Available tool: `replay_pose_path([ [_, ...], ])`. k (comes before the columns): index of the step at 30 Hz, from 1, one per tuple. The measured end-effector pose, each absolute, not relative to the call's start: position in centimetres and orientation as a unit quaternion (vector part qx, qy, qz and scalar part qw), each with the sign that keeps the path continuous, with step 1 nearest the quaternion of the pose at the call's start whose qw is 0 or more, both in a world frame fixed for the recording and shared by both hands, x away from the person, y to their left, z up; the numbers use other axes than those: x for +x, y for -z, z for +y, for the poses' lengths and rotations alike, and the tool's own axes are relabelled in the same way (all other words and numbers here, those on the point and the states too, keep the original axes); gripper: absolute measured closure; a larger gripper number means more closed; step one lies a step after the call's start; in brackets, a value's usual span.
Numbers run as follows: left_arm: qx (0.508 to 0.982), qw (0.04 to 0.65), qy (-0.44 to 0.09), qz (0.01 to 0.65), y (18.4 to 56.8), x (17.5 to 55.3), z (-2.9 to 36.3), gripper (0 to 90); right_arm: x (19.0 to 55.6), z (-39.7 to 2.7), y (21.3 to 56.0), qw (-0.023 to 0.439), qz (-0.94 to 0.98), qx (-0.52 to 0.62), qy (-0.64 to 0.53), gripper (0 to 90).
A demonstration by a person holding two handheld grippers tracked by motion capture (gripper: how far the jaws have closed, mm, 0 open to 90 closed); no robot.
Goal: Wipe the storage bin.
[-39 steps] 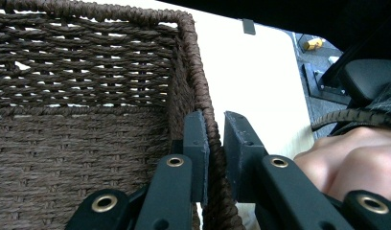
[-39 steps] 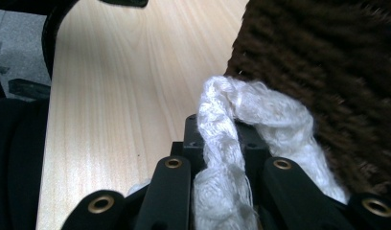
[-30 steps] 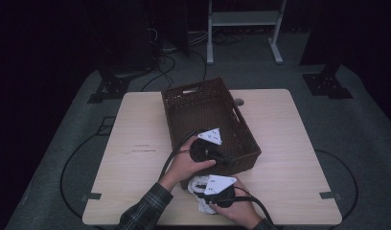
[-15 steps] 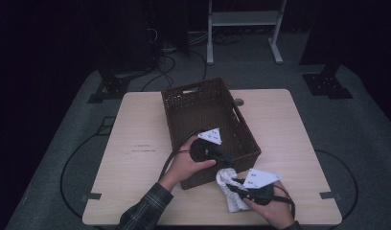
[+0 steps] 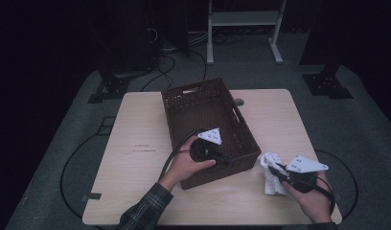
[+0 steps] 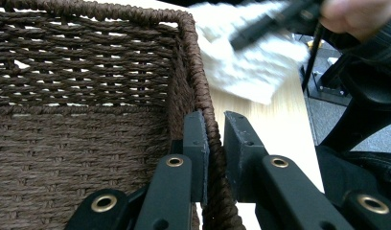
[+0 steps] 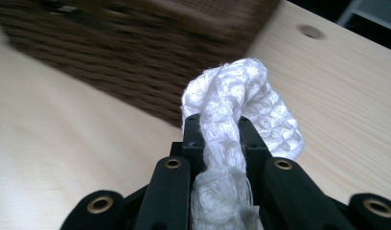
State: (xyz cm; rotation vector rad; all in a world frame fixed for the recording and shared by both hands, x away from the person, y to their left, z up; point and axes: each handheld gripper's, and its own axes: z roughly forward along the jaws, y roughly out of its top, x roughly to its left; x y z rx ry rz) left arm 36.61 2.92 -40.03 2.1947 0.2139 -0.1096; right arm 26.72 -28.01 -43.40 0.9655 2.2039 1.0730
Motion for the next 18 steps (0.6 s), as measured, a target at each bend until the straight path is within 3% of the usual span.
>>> replay_pose_path([
  [6, 0.888, 0.449, 0.045, 0.086, 40.0, 36.6, 2.9, 79.1, 29.8, -30.6, 44.1, 0.260, 0.792, 0.407, -0.373, 77.6],
  [18, 0.888, 0.449, 0.047, 0.087, 40.0, 36.7, 2.9, 78.5, 34.1, -31.4, 47.9, 0.245, 0.794, 0.461, -0.312, 75.8],
])
